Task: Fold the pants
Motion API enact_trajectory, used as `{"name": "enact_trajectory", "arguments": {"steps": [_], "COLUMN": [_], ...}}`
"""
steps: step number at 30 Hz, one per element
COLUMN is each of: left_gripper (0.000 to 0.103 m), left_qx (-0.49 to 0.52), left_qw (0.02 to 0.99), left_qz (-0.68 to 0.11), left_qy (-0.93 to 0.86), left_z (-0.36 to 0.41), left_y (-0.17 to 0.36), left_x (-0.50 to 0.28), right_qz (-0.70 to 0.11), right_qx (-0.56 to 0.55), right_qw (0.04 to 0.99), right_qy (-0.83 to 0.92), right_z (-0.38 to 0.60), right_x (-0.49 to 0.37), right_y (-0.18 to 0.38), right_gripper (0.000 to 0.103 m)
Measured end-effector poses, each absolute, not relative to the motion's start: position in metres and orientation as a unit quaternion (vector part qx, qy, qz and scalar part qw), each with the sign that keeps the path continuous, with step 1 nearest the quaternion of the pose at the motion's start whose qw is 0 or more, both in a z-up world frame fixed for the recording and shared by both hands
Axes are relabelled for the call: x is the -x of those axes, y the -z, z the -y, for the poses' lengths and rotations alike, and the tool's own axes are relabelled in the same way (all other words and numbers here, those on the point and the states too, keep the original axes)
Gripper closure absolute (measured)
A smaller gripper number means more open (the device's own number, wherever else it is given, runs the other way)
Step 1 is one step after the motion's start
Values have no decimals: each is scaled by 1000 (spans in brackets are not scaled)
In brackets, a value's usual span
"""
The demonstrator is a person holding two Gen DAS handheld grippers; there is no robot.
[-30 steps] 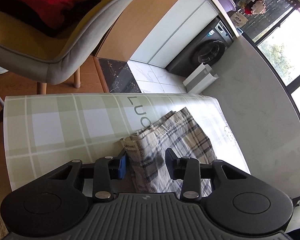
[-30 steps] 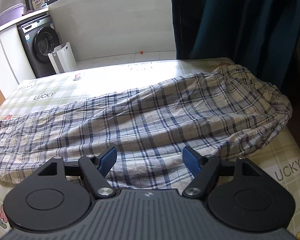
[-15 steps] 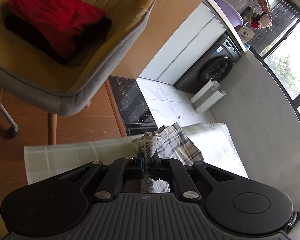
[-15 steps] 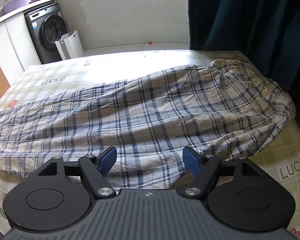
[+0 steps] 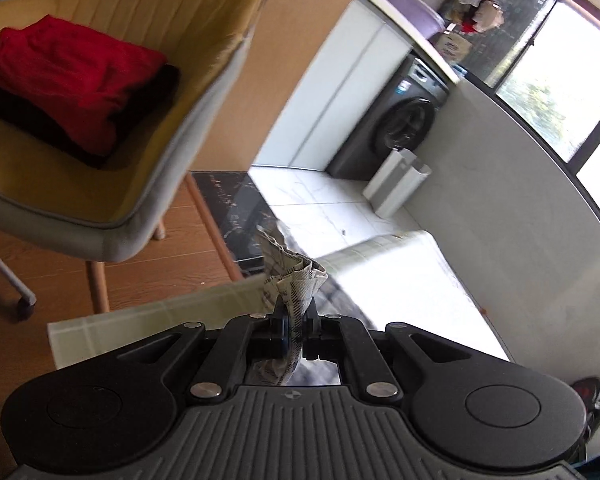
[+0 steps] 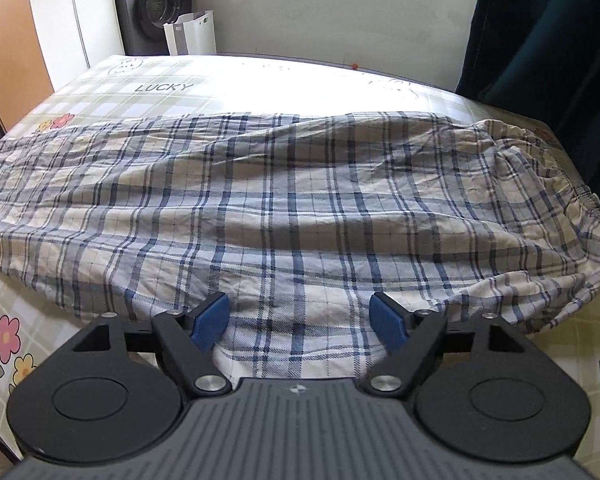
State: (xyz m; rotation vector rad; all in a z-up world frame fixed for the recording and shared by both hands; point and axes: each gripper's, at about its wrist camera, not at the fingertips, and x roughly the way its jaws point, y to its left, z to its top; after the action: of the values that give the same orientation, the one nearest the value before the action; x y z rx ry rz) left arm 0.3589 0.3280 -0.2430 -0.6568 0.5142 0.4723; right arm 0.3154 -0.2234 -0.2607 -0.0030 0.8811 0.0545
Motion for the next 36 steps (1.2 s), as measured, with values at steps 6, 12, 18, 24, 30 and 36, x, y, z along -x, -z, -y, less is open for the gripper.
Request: {"name": "enact_trajectory", "arguments": {"steps": [6,12,18,24,30,36], "left_gripper": [96,96,96,90,42,45], "left_qx": [244,167,90,49,97,124], "left_qw": [930,948,935,922,920,933], "left_qz": [-253,-272,-331,-368,-350,-327], "left_qy": [-110,-2,91,113,145,80], "left_z": [-231,-117,-14,10,-43,-115], "left_y": [221,226,269,294,266,238], "left_x": [-379,-394,-388,-373,-367,-365], "right_qz": [-409,-390,-386,-386,-381,-378], "right_qx": [-59,-94,-128,-142,-169,-178], "right_qw": [911,916,913,911,909,907], "right_qy": [-10,-1,19,29,2,-52], "right_z": [253,282,315,331,328,294], "right_x": [-313,-311,-304,-296,-298,-308], "right_y": [256,252,256,258,253,244], "right_gripper": [24,24,24,24,24,24]}}
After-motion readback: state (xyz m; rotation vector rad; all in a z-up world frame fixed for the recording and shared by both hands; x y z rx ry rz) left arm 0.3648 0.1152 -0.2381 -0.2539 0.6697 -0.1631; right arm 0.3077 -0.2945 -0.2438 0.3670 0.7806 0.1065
